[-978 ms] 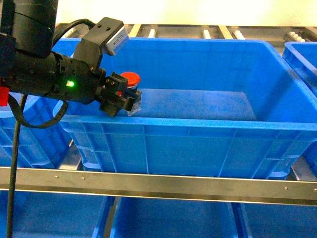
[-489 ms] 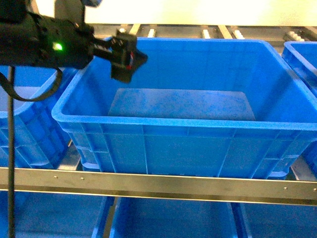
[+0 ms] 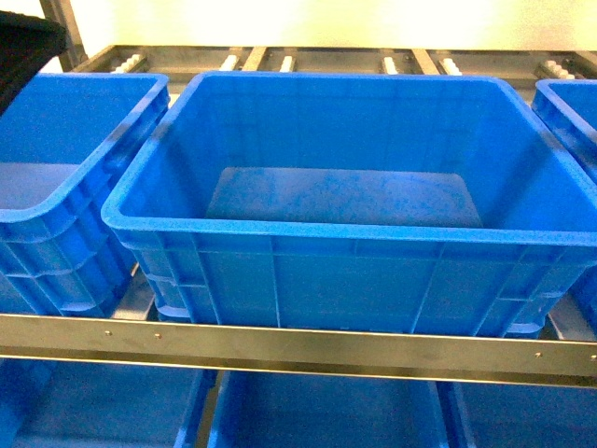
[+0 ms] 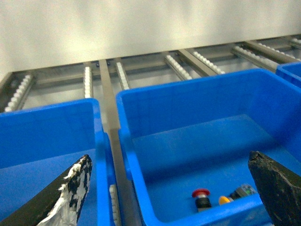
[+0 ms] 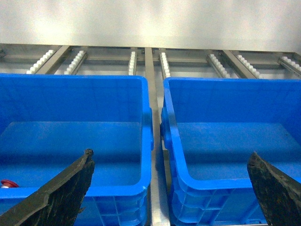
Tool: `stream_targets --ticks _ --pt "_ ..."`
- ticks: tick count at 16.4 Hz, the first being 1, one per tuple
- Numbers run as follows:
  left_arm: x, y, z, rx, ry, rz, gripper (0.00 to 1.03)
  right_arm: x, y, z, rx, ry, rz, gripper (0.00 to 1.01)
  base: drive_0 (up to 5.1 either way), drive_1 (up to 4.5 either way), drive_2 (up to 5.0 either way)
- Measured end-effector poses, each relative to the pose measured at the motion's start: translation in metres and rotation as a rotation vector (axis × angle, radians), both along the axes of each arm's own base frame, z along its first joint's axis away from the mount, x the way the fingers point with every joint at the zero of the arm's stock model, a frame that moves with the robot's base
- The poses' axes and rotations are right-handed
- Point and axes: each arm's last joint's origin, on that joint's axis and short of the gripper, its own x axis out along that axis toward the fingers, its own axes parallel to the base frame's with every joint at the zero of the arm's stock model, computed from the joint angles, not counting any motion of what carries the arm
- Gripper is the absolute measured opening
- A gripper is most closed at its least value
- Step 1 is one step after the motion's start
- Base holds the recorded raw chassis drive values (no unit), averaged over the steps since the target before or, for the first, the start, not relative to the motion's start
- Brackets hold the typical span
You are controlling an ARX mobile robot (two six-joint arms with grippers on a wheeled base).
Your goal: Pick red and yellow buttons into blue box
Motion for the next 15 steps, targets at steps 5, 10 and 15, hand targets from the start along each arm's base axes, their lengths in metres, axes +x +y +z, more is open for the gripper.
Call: stream_targets --ticks 5,10,15 --pt "0.0 0.0 0.001 -0.015 -0.006 0.116 0.89 -0.001 -0.002 -0.001 -0.004 0.0 0.037 0.9 0.0 0.0 0.0" --pt "-0.041 0.019 -0.029 -0.052 0.006 0.257 0.3 -0.023 -0.014 -0.031 -0.005 -0.001 0.076 0.29 0.0 0.0 0.0" --pt "-0.067 0.023 -0.044 -0.056 0.014 0.269 0.02 -0.036 -0.025 -0.047 -0.009 0.001 0.076 0.02 0.0 0.0 0.0"
